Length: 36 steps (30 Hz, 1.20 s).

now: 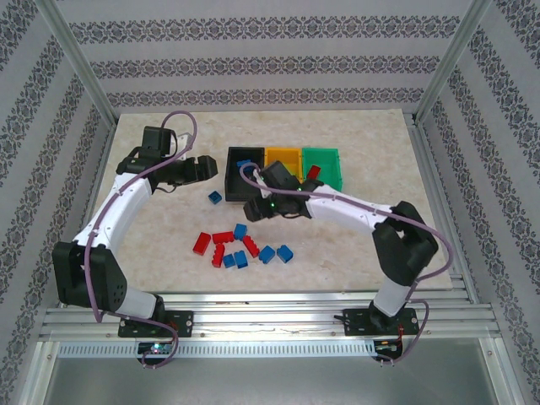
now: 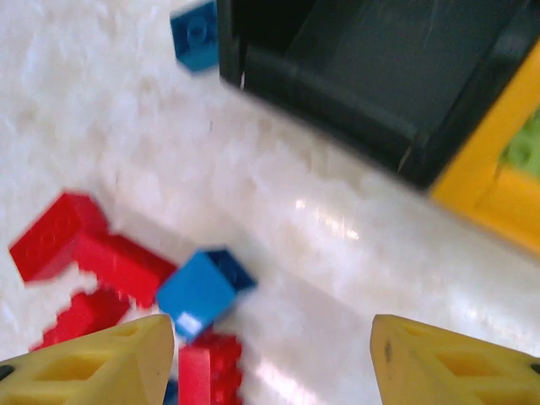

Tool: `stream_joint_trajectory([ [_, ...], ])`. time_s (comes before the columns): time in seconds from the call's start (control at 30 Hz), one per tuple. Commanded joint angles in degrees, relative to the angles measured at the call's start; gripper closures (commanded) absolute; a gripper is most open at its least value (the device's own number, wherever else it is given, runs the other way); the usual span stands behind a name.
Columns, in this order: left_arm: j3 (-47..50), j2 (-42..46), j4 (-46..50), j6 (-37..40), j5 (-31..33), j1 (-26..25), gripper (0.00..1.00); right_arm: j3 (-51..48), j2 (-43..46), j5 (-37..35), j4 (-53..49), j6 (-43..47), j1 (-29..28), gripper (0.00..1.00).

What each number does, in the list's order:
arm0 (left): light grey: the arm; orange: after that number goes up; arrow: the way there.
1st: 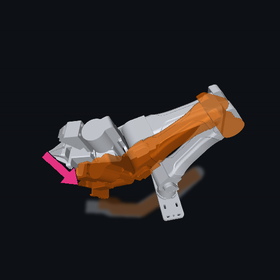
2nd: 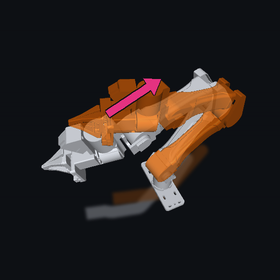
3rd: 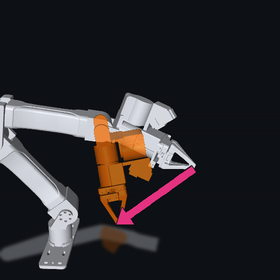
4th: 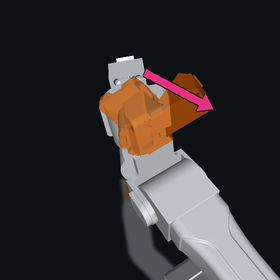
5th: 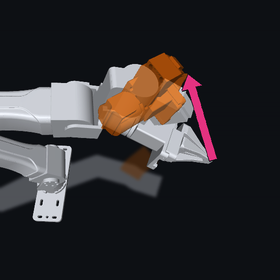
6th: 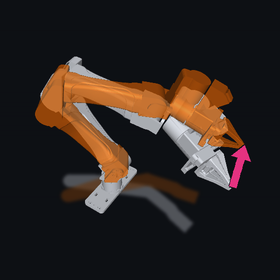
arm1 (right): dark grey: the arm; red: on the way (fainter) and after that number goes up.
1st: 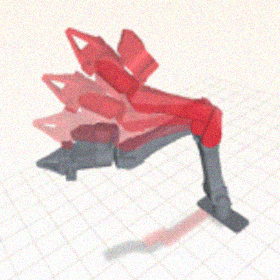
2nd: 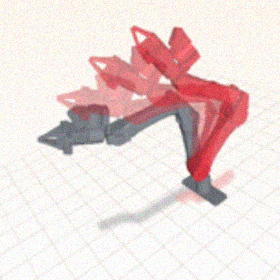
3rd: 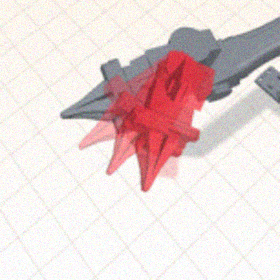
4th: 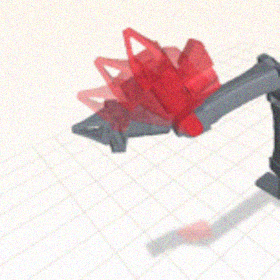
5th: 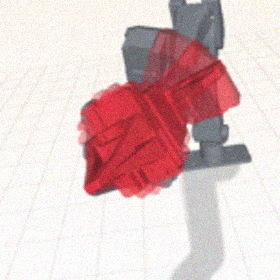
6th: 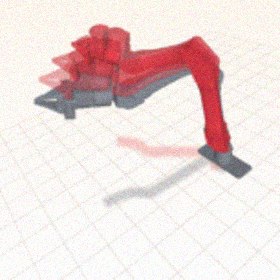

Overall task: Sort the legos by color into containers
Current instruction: Place the lego in the container, then pick up the lego from the bottom-center of the table.

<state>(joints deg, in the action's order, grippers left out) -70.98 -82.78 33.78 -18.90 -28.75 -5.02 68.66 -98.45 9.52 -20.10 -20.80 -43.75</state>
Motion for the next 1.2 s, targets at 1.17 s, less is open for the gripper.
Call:
stream_joint_trajectory([
  [1.17,-0.5,-5.6,-0.9,-0.4,-3.9,0.3,0.19,-22.6,10.3,-4.0,-1.8,1.4,-5.6,0.38],
])
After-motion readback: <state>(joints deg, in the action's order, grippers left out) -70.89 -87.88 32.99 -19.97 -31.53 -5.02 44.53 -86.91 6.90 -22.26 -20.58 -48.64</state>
